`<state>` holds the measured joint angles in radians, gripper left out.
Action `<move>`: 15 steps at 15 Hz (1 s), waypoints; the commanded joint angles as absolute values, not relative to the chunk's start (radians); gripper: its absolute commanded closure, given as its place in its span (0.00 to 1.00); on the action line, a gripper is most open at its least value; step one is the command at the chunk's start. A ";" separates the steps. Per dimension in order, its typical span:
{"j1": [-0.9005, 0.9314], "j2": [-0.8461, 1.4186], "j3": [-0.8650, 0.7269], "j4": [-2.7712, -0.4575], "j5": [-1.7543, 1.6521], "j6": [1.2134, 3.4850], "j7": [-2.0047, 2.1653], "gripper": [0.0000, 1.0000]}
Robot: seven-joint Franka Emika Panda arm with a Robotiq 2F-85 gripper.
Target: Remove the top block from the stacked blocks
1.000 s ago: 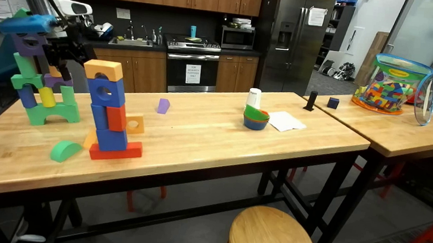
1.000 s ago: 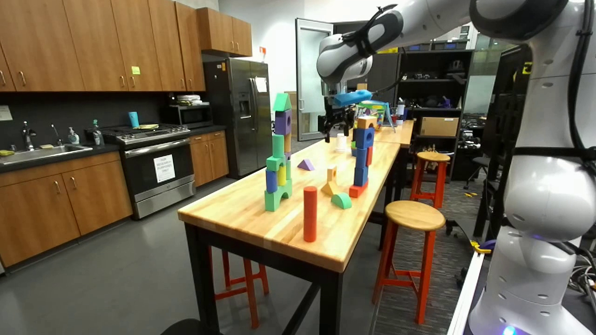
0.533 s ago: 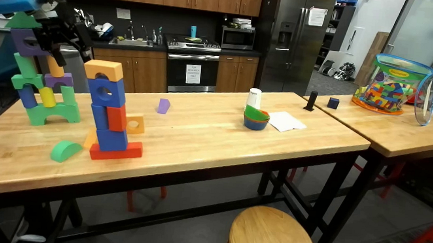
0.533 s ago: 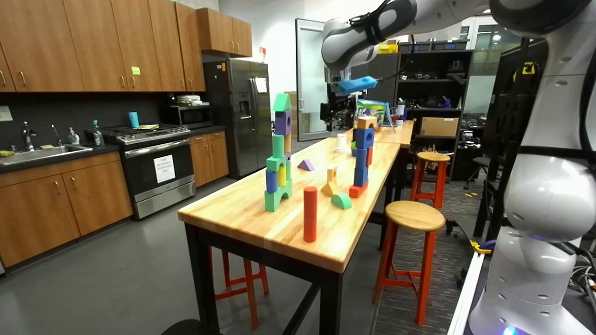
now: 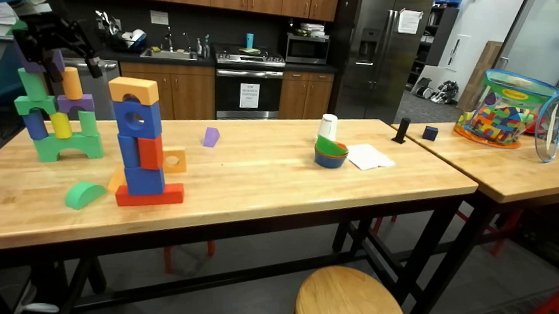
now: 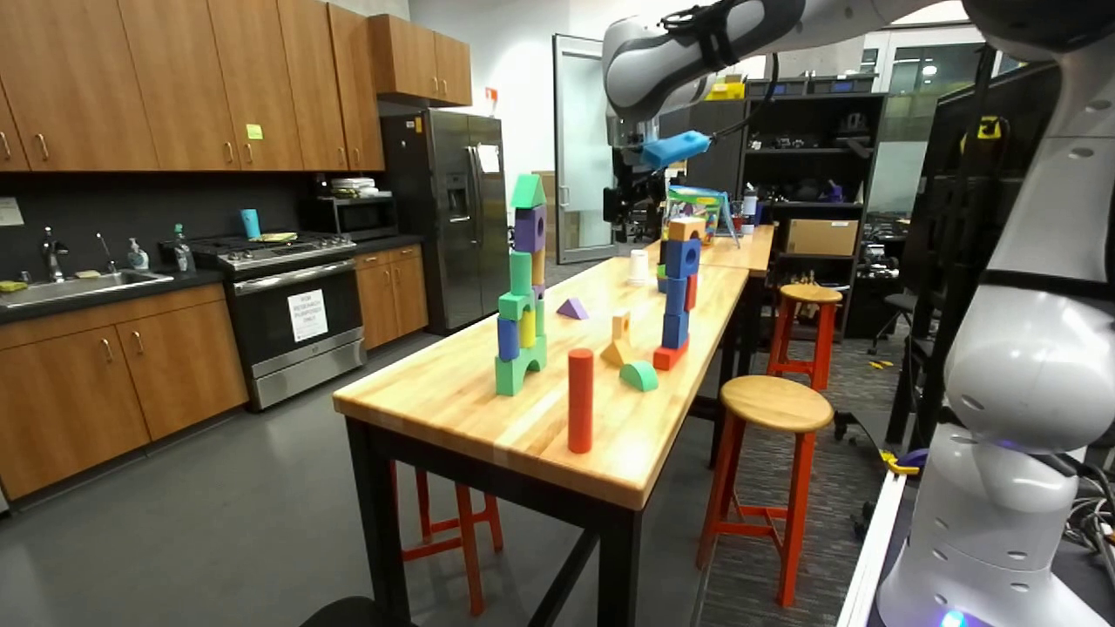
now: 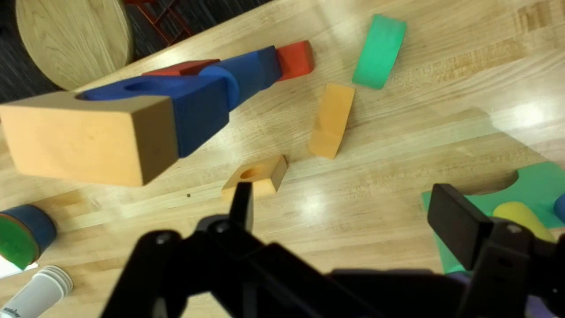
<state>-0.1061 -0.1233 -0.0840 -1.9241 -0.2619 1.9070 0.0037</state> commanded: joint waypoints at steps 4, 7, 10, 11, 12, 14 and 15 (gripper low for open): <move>-0.084 -0.271 -0.068 -2.061 -0.281 1.787 -0.114 0.00; -0.081 -0.308 -0.064 -2.116 -0.288 1.760 -0.122 0.00; -0.080 -0.322 -0.065 -2.166 -0.282 1.768 -0.123 0.00; -0.078 -0.319 -0.074 -2.178 -0.260 1.776 -0.139 0.00; -0.082 -0.315 -0.075 -2.188 -0.249 1.787 -0.112 0.00; -0.086 -0.316 -0.084 -2.214 -0.220 1.824 -0.091 0.00; -0.090 -0.314 -0.084 -2.227 -0.222 1.851 -0.068 0.00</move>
<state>-0.0889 -0.2939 -0.0731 -2.1822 -0.2407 1.7927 -0.1097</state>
